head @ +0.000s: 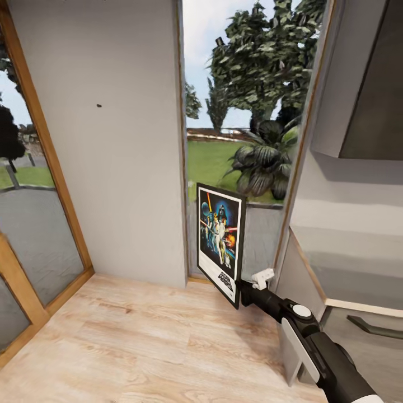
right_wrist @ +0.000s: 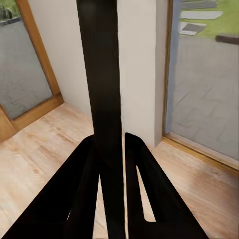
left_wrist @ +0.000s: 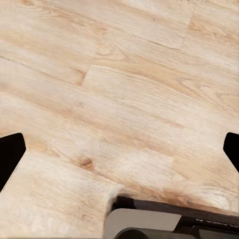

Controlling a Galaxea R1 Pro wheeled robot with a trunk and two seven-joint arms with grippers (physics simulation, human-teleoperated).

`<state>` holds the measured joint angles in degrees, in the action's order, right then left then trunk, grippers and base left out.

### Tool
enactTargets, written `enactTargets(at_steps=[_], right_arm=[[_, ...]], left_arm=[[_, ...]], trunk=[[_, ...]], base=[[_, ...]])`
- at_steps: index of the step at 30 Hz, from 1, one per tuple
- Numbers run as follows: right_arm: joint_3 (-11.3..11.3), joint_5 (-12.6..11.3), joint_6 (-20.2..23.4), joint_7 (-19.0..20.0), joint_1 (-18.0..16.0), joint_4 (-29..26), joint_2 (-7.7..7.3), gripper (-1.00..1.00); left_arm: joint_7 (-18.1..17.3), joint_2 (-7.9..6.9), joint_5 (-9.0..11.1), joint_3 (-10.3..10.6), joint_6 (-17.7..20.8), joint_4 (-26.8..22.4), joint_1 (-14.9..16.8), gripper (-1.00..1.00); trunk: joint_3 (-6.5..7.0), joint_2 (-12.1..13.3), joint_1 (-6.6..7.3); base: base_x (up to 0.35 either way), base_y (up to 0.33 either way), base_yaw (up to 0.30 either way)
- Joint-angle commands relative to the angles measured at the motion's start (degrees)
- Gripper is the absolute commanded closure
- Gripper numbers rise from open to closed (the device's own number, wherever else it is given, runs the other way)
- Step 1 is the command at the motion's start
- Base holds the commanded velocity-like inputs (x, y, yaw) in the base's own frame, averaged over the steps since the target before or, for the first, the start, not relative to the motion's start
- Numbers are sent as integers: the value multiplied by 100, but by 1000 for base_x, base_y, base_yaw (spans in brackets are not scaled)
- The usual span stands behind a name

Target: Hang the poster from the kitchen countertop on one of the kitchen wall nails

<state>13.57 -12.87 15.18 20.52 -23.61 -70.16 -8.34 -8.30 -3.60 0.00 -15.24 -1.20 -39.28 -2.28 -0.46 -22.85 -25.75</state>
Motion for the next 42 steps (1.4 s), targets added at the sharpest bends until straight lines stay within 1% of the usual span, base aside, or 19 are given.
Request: enactTargets(at_steps=[1, 19, 26, 42], right_arm=[[5, -71, 46, 16, -3, -6, -3, 100], [9, -72, 52, 8, -3, -7, -1, 100], [10, -75, 51, 13, -3, -7, -1, 100], [14, -76, 46, 13, -3, 1, -1, 100]], left_arm=[[-38, 3, 0, -20, -11, -1, -1, -100], [-38, 0, 0, -32, -12, 0, -1, -100], [-31, 0, 0, -42, -12, 0, -1, -100], [-31, 0, 0, -50, -12, 3, -1, -100]], trunk=[[-5, -7, -3], [-5, -7, -3], [-5, -7, -3], [-5, -7, -3]], base=[[0, 273, 249], [1, 289, 270], [106, 293, 32], [179, 305, 1]])
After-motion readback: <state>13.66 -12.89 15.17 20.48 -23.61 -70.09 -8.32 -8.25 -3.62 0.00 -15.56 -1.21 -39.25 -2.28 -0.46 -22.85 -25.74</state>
